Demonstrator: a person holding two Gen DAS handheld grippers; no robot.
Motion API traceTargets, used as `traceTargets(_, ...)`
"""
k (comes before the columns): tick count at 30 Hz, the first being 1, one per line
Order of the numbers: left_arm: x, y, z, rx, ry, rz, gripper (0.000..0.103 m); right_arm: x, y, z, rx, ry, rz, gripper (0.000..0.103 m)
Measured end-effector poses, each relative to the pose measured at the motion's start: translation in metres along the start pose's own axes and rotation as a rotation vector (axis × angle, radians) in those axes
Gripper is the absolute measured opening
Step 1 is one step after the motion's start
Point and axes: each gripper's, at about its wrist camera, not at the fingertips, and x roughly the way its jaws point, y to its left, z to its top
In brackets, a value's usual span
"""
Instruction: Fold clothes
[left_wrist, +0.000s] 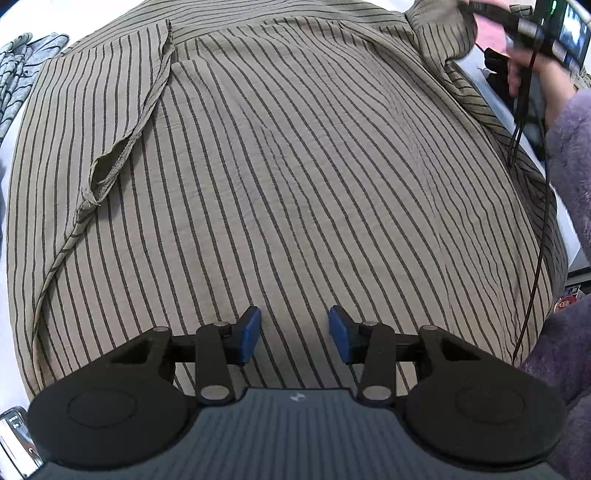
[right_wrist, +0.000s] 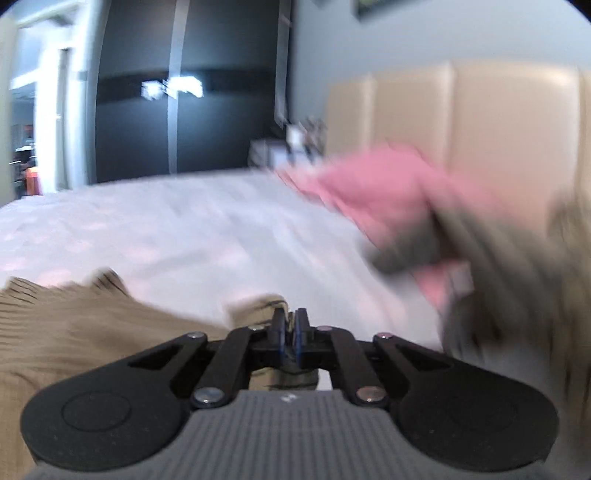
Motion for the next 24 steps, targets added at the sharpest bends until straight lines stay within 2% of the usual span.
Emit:
traceTargets(3, -0.002, 0.0, 0.001, 0.001, -0.009, -0.001, 0.039, -0.003, 0.033, 0.019, -0.06, 0.022, 0.154, 0.007)
traceTargets(5, -0.003, 0.001, 0.001, 0.0, -0.017, 0.003, 0.039, -0.004, 0.051, 0.024, -0.087, 0.062, 0.258, 0.015)
traceTargets(7, -0.006, 0.002, 0.001, -0.001, -0.025, 0.006, 0.039, -0.009, 0.063, 0.027, -0.099, 0.095, 0.331, 0.059)
traceTargets(10, -0.008, 0.0, 0.002, -0.003, -0.039, -0.002, 0.039, -0.02, 0.061, 0.028, -0.101, 0.1, 0.345, 0.06)
traceTargets(14, -0.012, -0.003, 0.004, -0.006, -0.056, -0.014, 0.039, -0.044, 0.029, 0.026, -0.115, 0.137, 0.316, 0.059)
traceTargets(16, -0.013, -0.005, 0.004, -0.007, -0.065, -0.019, 0.039, -0.052, 0.01, 0.017, -0.137, 0.178, 0.304, 0.059)
traceTargets(20, -0.017, -0.008, 0.006, -0.01, -0.083, -0.03, 0.039, -0.054, -0.031, -0.014, -0.15, 0.275, 0.335, 0.058)
traceTargets(22, -0.018, -0.01, 0.007, -0.012, -0.092, -0.036, 0.039, -0.056, -0.051, -0.031, -0.142, 0.315, 0.357, 0.052)
traceTargets(24, -0.019, -0.013, 0.007, -0.01, -0.092, -0.038, 0.039, -0.05, -0.062, -0.044, -0.083, 0.351, 0.395, 0.047)
